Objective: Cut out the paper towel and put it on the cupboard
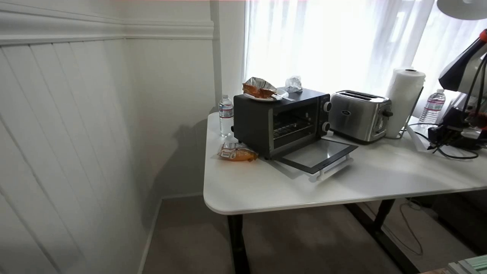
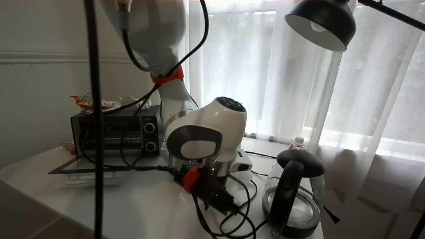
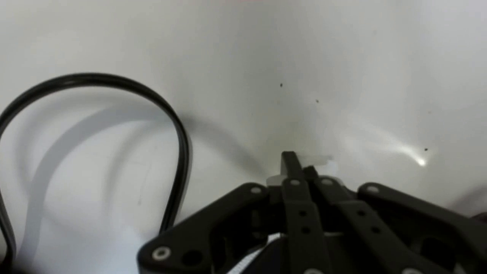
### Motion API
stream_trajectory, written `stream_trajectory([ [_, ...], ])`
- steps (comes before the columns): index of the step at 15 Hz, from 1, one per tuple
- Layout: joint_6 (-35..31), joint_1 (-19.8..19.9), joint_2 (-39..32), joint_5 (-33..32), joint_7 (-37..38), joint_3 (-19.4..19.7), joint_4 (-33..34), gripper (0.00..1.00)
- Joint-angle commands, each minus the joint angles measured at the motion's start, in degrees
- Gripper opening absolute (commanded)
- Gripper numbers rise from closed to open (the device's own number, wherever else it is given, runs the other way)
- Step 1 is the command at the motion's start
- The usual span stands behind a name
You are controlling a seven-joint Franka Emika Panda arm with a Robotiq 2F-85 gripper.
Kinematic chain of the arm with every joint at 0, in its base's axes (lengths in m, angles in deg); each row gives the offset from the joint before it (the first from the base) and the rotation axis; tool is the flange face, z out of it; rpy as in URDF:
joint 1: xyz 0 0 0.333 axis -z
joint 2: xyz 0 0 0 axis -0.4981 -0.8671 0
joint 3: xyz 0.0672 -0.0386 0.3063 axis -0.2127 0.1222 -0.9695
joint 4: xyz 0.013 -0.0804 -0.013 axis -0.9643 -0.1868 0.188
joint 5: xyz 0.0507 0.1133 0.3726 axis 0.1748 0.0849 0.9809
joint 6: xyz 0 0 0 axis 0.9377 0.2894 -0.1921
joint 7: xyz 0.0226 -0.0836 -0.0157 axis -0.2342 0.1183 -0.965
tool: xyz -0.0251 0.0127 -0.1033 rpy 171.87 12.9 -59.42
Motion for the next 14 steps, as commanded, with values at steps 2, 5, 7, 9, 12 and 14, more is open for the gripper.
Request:
stream_trajectory([
  [2, -1.3, 0.0, 1.3, -0.8, -0.8, 0.7, -3.5, 0.00],
  [5, -1.0, -0.1, 1.4, -1.7, -0.4, 1.7, -4.5, 0.00],
  [7, -0.6, -0.3, 1.6, -2.3, -0.1, 2.5, -5.4, 0.00],
  [9, -0.8, -0.4, 1.9, -2.5, -0.1, 3.1, -6.1, 0.00],
  [12, -0.4, -1.5, 3.2, -4.5, 0.7, 5.2, -7.7, 0.00],
  [14, 0.4, -2.0, 4.5, -7.0, 1.4, 7.0, -8.9, 0.00],
])
